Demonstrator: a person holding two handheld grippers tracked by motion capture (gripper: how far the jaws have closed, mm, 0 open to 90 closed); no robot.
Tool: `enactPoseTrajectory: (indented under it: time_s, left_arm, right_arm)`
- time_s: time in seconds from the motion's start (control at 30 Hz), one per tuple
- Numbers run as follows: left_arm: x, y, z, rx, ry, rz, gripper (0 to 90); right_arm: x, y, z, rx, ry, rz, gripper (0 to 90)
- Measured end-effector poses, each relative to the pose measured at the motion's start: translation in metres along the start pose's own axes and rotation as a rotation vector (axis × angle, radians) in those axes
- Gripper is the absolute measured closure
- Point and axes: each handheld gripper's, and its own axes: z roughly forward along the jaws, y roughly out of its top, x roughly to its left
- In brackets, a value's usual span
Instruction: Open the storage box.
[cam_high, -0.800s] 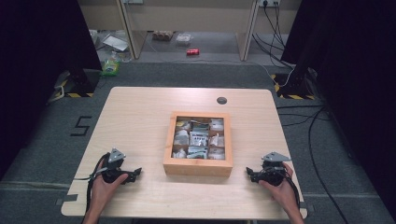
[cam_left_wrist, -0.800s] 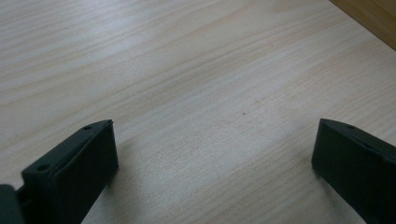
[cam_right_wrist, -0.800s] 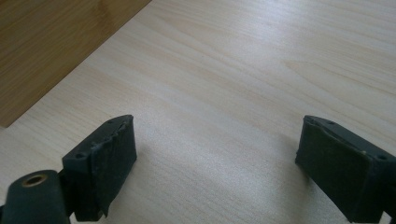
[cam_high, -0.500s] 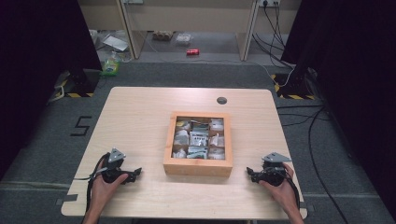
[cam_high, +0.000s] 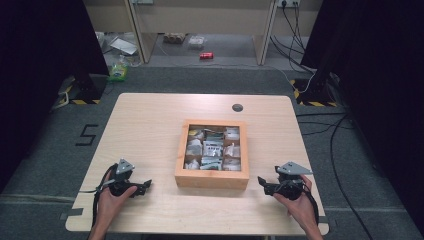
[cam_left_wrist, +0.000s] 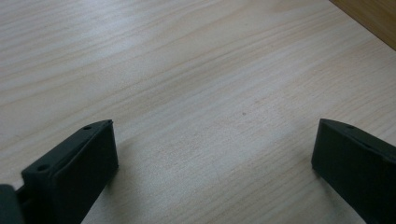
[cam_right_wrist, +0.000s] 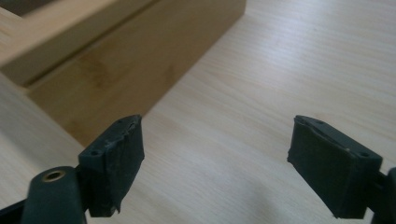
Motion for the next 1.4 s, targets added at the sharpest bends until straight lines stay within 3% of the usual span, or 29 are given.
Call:
enactPoseTrajectory:
  time_s: [0.43, 0.63, 0.8, 1.4]
  left_arm:
    - [0.0, 0.0, 0.0, 0.0, 0.0, 0.0, 0.0]
    - [0.0, 0.0, 0.0, 0.0, 0.0, 0.0, 0.0]
    - [0.0, 0.0, 0.0, 0.0, 0.0, 0.0, 0.0]
    - [0.0, 0.0, 0.0, 0.0, 0.0, 0.0, 0.0]
  right_arm:
    - [0.015, 0.003, -0.01, -0.033, 0.057, -0.005, 24.3]
    - [0.023, 0.007, -0.012, -0.055, 0.129, -0.043, 28.6]
    - [0.03, 0.009, -0.012, -0.065, 0.161, -0.062, 29.4]
    - [0.049, 0.008, 0.002, -0.053, 0.166, -0.101, 35.7]
